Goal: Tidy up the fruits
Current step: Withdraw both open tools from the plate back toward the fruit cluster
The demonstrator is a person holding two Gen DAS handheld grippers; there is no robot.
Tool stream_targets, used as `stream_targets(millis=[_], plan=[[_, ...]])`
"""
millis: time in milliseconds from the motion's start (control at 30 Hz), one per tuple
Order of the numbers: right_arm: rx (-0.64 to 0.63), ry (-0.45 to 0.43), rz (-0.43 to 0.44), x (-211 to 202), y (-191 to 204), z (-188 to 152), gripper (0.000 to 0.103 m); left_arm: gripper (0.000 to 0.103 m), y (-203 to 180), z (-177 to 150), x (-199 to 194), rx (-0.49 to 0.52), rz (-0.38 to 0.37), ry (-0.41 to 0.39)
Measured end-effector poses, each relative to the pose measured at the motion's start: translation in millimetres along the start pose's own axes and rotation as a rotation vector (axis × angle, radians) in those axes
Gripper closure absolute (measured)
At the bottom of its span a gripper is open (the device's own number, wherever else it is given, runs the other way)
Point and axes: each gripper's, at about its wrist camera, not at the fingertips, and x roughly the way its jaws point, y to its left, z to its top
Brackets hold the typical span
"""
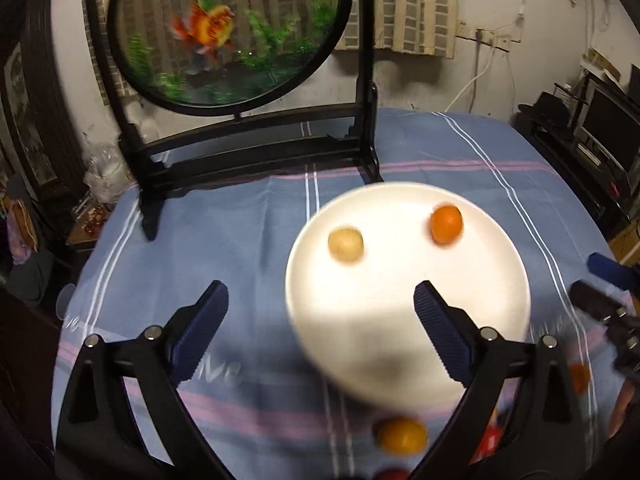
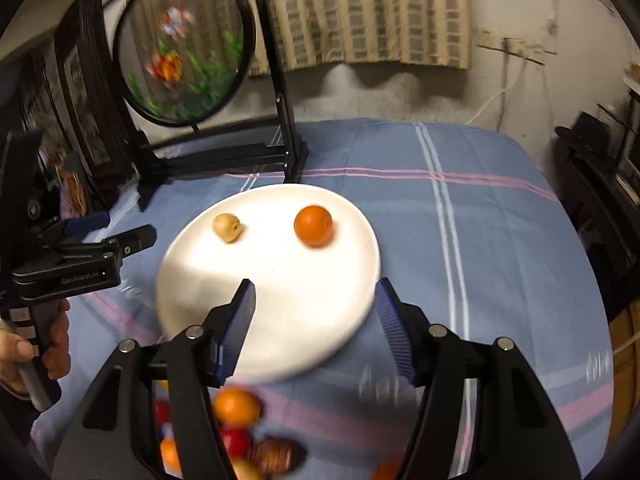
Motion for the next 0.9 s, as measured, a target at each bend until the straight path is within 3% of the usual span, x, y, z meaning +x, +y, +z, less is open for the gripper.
stream_targets(millis=[100,267,400,500,667,900], plan=[[0.065,-0.043,0.035,-39.8,-4.5,-35.5,0.040,0.008,0.3,-28.7,-31.5,0.016,-0.008,-0.022],[0.161,-0.059,0.015,-82.6,-16.6,-88.1,0.040,0.002,-6.1,-82.9,-68.7,0.045,-0.024,-0.029],[0.131,-0.064,-0.032,-102.7,-8.9,-129.3,0.040,0.002,-15.0,-127.6,-85.7,0.095,-0.012,-0.034],[0.114,-0.029,-0.037,-107.3,2.4,-156.4,0.040,0.002,-15.7,-155.1,-89.0,0.080,-0.048,0.003],[0.110,0.003,0.002,-110.1,20.2,-183.3,0.040,0.002,-14.5,-185.7,-95.6,0.048,-0.081,0.016],[0.114,0.001,0.036,-113.4,25.9,-202.2,0.040,0.002,-20.3,-197.9,-85.8,0.042,-0.110,0.042]])
